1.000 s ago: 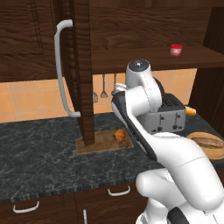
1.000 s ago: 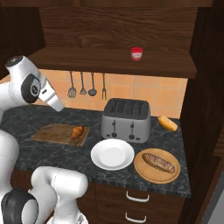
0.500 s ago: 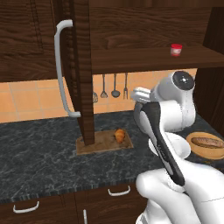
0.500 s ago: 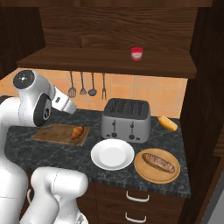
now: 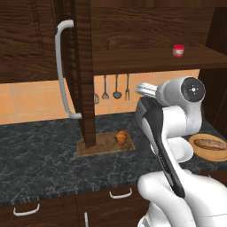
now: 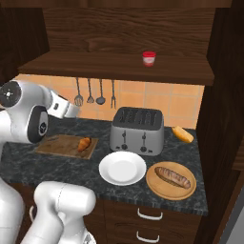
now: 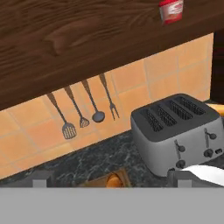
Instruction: From the different types of pastries on the counter, select a croissant and place it on the cutting board. Then retrieve a jar of jam from the cabinet and place it alongside the croissant on the cutting board.
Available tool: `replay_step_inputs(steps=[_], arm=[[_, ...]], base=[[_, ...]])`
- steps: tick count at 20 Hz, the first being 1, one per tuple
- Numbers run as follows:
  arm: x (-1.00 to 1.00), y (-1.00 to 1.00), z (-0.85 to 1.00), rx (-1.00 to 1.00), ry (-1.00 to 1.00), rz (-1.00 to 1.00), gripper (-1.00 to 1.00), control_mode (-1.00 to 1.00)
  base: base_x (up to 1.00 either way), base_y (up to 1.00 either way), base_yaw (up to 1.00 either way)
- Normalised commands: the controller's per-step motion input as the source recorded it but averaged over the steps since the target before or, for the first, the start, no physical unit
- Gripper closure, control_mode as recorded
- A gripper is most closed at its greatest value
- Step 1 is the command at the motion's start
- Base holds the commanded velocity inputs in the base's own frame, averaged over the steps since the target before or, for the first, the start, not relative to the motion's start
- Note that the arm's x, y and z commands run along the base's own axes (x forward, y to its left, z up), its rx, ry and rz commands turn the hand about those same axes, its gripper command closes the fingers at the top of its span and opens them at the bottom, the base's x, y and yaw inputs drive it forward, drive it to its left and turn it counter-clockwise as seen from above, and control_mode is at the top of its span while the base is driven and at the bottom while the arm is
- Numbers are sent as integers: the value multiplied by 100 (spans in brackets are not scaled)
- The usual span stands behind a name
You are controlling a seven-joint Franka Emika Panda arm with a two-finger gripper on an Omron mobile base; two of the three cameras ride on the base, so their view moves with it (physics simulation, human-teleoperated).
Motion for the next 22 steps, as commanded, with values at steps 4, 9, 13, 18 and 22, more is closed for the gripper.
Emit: replay_step_inputs(steps=[4, 9, 13, 18, 22], arm=[[0, 0, 100, 0, 0, -13, -100, -100], [1, -6, 69, 0, 0, -3, -100, -100], [2, -24, 9, -4, 0, -1, -100, -100], [0, -25, 25, -14, -23, 0, -100, -100], [17, -20, 0, -6, -2, 0, -100, -100]], base=[[0, 0, 0], [0, 0, 0], [0, 0, 0], [0, 0, 0], [0, 0, 0]])
